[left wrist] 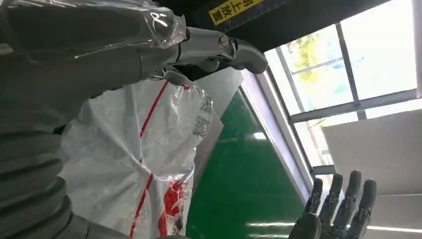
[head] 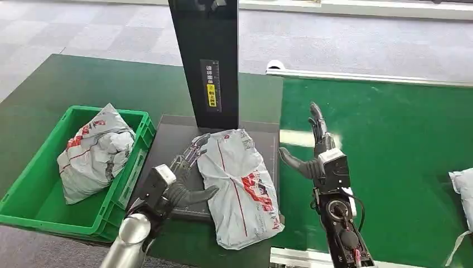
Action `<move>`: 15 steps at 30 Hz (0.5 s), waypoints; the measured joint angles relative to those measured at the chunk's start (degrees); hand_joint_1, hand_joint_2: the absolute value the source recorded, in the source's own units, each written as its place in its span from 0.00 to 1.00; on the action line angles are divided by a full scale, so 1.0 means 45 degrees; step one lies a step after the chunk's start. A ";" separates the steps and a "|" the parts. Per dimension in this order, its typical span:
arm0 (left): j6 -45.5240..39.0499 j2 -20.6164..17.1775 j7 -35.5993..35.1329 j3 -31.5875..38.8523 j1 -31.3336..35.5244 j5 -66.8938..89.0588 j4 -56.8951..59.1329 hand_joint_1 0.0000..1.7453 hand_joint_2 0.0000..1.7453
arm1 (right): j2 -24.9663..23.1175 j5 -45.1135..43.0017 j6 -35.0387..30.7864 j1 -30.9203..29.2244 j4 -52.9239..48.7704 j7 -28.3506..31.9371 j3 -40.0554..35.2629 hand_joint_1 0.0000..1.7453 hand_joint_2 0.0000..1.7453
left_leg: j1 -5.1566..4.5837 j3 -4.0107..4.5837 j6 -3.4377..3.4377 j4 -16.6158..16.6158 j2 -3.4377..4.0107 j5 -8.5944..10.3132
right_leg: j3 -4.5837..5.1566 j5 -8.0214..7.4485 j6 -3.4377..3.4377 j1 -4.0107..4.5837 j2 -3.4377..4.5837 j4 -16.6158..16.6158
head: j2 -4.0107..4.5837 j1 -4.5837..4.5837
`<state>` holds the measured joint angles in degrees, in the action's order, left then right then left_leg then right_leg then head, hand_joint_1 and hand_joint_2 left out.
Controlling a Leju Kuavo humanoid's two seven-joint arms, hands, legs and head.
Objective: Moved the parcel from conveyor to table for the left to box.
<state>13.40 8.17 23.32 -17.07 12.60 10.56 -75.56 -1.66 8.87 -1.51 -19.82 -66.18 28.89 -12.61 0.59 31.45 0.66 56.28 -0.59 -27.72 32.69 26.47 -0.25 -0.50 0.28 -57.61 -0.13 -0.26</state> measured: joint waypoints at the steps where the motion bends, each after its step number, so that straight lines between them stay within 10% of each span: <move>1: 0.0019 0.0000 -0.0068 -0.0107 0.0096 0.0038 0.0106 0.00 1.00 | -0.0009 0.0019 -0.0005 -0.0014 0.0000 -0.0005 0.0010 0.00 1.00 | 0.0001 0.0003 0.0000 0.0000 -0.0001 0.0000 | 0.0006 0.0000 0.0000 0.0001 0.0000 0.0000 | 0.0000 0.0000; 15: -0.0733 0.0870 -0.2957 -0.3486 0.3684 0.5247 0.5539 0.00 1.00 | -0.0378 0.0675 -0.0394 0.0340 -0.0864 -0.0695 0.0534 0.00 1.00 | -0.0005 0.0018 -0.0005 0.0005 0.0003 0.0003 | 0.0021 -0.0002 -0.0003 -0.0005 0.0003 0.0000 | 0.0000 -0.0005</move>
<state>10.10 12.09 10.02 -32.75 29.18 34.17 -50.63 -3.36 11.91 -3.28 -18.29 -70.07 25.77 -10.21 0.56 31.53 0.64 56.30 -0.58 -27.71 32.78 26.46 -0.26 -0.53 0.29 -57.61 -0.13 -0.28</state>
